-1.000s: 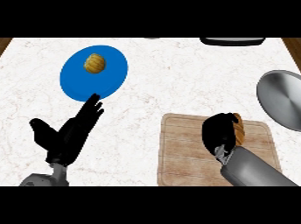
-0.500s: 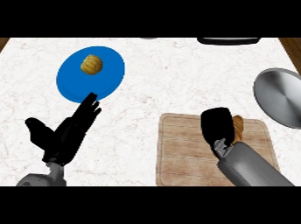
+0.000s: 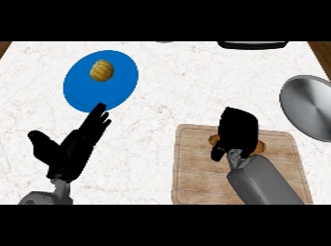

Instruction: Pick the croissant from the cutting board and place it in the pan

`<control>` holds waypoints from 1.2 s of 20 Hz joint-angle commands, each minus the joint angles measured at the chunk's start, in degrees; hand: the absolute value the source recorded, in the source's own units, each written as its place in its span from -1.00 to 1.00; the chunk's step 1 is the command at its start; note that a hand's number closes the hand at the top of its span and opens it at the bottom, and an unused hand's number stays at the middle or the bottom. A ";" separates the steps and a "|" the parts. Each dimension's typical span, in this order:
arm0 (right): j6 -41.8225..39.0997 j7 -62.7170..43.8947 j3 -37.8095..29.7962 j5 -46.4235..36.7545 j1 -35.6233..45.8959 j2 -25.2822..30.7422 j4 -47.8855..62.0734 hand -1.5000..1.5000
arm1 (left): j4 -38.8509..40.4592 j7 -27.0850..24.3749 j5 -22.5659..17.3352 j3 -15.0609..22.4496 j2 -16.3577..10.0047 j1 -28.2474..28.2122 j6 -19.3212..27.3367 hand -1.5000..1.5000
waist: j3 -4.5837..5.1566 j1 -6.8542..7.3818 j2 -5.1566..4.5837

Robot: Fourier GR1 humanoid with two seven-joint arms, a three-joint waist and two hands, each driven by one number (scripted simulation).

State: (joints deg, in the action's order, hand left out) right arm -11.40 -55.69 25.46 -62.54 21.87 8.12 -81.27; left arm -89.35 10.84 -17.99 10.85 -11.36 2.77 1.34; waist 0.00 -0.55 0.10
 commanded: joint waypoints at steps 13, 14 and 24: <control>24.93 -0.34 -10.95 -6.85 -2.98 -2.53 -21.23 1.00 | -0.42 -0.28 0.79 0.96 1.69 -1.43 -0.62 0.00 | -0.03 0.46 -0.07; 28.28 1.93 -13.68 -5.12 -3.90 -1.91 -18.09 1.00 | -4.07 4.07 -0.82 -0.75 -0.38 0.20 -0.81 0.00 | -0.07 0.73 -0.12; 34.97 16.65 -26.38 1.70 -3.65 6.40 -1.85 1.00 | -0.15 2.26 2.08 -0.81 2.75 1.30 -0.22 0.00 | -0.02 0.83 -0.21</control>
State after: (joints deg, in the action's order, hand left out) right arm 22.08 -42.37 3.13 -61.45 16.47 11.68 -89.75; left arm -89.64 12.08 -16.14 10.55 -9.24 3.23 0.83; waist -0.03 0.14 -0.09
